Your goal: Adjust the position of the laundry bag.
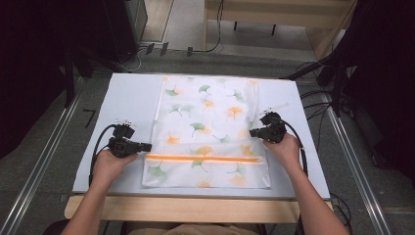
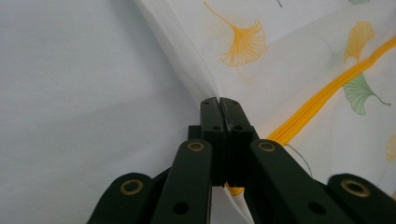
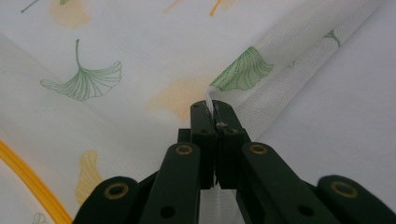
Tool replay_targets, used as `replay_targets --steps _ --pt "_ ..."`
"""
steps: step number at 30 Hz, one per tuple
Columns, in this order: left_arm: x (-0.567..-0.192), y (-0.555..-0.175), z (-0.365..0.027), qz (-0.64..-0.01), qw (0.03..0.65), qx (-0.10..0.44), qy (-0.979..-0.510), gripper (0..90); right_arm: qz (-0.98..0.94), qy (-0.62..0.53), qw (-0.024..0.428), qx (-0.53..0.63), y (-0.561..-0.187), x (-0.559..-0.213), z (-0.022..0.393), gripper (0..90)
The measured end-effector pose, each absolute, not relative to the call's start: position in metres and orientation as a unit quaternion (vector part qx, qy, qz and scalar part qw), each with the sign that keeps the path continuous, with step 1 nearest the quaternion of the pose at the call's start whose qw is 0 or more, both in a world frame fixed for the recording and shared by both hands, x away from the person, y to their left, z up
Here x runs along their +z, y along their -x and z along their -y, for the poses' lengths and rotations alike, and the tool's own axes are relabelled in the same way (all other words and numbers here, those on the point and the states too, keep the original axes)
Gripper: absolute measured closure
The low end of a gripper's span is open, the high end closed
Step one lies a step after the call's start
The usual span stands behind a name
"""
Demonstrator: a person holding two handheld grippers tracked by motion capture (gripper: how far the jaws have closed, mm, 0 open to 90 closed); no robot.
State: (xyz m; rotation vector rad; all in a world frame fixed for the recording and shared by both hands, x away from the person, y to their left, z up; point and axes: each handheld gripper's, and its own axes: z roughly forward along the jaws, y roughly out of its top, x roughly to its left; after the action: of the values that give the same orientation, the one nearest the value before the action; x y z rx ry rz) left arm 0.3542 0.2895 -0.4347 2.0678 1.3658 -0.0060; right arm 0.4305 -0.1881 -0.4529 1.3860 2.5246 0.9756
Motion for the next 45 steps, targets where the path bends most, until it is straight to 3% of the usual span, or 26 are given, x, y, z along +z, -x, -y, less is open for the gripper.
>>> replay_targets --steps 8,19,23,27,28,30,35,45 --pt "-0.433 -0.354 -0.307 -0.537 0.323 0.000 -0.779 90.0 -0.834 -0.443 0.044 0.326 -0.429 -0.452 0.177 89.6" --pt "-0.439 -0.354 -0.301 -0.535 0.301 -0.013 -0.789 90.0 -0.837 -0.441 0.061 0.318 -0.431 -0.456 0.172 88.5" --pt "-0.440 -0.354 -0.303 -0.538 0.302 -0.012 -0.787 88.6 -0.839 -0.436 0.067 0.319 -0.431 -0.458 0.172 80.3" --pt "-0.439 -0.353 -0.304 -0.536 0.309 -0.003 -0.786 80.9 -0.838 -0.436 0.063 0.321 -0.431 -0.458 0.173 70.3" --pt "-0.436 -0.352 -0.303 -0.531 0.317 0.002 -0.786 72.4 -0.836 -0.436 0.063 0.326 -0.430 -0.456 0.175 64.6" --pt "-0.433 -0.351 -0.303 -0.522 0.328 0.014 -0.787 64.8 -0.834 -0.437 0.068 0.330 -0.428 -0.453 0.177 60.8" --pt "-0.427 -0.349 -0.301 -0.512 0.342 0.023 -0.787 50.6 -0.829 -0.441 0.075 0.336 -0.421 -0.445 0.185 57.6" --pt "-0.417 -0.348 -0.285 -0.484 0.365 0.018 -0.795 40.8 -0.821 -0.444 0.078 0.351 -0.393 -0.432 0.201 57.4"
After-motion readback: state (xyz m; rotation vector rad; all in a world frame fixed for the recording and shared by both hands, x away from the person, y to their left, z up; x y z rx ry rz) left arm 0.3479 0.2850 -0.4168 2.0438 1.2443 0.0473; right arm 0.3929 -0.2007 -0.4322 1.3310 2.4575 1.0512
